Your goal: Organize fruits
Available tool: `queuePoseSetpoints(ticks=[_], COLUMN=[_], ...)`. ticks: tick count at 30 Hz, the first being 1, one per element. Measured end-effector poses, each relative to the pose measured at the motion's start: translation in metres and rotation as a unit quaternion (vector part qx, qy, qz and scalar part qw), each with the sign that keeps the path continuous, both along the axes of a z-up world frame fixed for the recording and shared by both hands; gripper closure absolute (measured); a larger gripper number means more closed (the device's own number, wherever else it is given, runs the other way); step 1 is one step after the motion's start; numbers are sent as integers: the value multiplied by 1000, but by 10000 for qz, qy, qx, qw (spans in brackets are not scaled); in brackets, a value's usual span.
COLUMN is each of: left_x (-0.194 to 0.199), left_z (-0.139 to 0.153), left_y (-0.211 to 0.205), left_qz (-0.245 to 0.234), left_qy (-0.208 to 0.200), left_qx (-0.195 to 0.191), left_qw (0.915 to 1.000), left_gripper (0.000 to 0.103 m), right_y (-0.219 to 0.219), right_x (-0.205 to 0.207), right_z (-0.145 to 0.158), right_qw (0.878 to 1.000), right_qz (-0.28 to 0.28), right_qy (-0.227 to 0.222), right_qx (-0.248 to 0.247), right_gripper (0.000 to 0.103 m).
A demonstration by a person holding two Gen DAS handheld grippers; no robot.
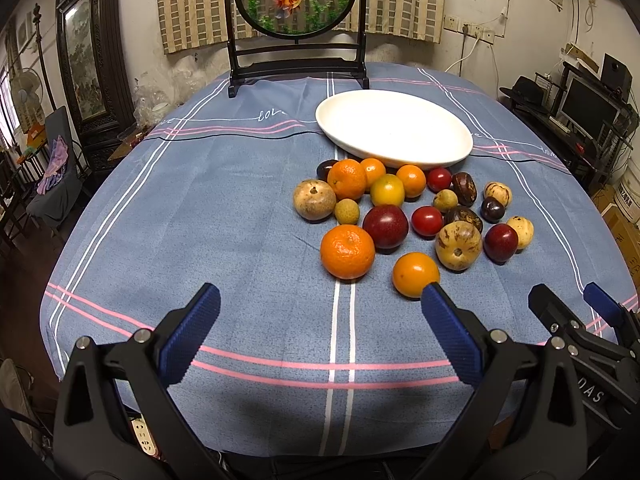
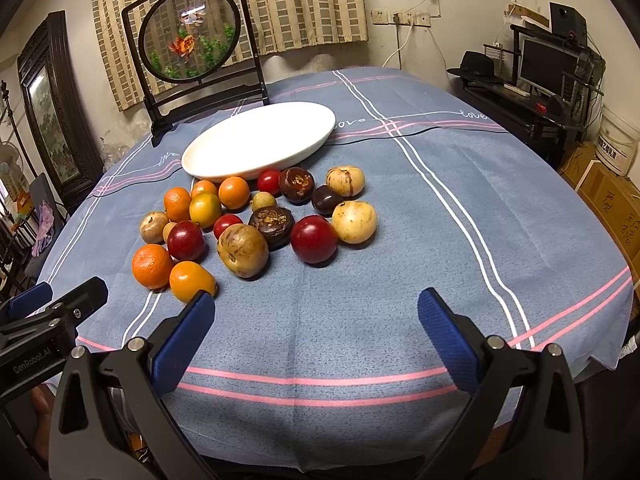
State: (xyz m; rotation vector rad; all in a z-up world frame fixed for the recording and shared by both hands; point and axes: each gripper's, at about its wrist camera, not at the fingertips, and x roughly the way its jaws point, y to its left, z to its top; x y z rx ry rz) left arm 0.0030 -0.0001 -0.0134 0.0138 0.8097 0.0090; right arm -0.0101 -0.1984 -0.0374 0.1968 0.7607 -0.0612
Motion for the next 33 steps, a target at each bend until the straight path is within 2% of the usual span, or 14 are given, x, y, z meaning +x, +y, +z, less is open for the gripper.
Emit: queuePoseSetpoints(ticks=[15, 21, 26, 30, 33], left_x=[0, 4, 15, 29, 41], left_z=[-2, -8, -27, -40, -49], left_y=[-1, 1, 17, 27, 25], left_qz=[-14, -98, -80, -23, -232], left_qy=[37, 95, 364, 594, 775], left_qx=[1, 113, 322, 234, 50], left_qw=[10000, 9998, 9988, 9980, 9967], left_gripper=[2, 2, 2, 2, 2], right_y=[0, -2, -13, -21, -24], right_x=[0, 1, 3, 11, 18], right_z=[-2, -4, -14, -26, -31], right_qw=[10000, 9999, 9999, 9999, 9993], right_qz=[11, -10, -30, -36, 177], right_qy=[41, 43, 90, 146, 158], right_qx=[12, -95, -89, 44, 276], right_gripper=[1, 1, 1, 1, 1])
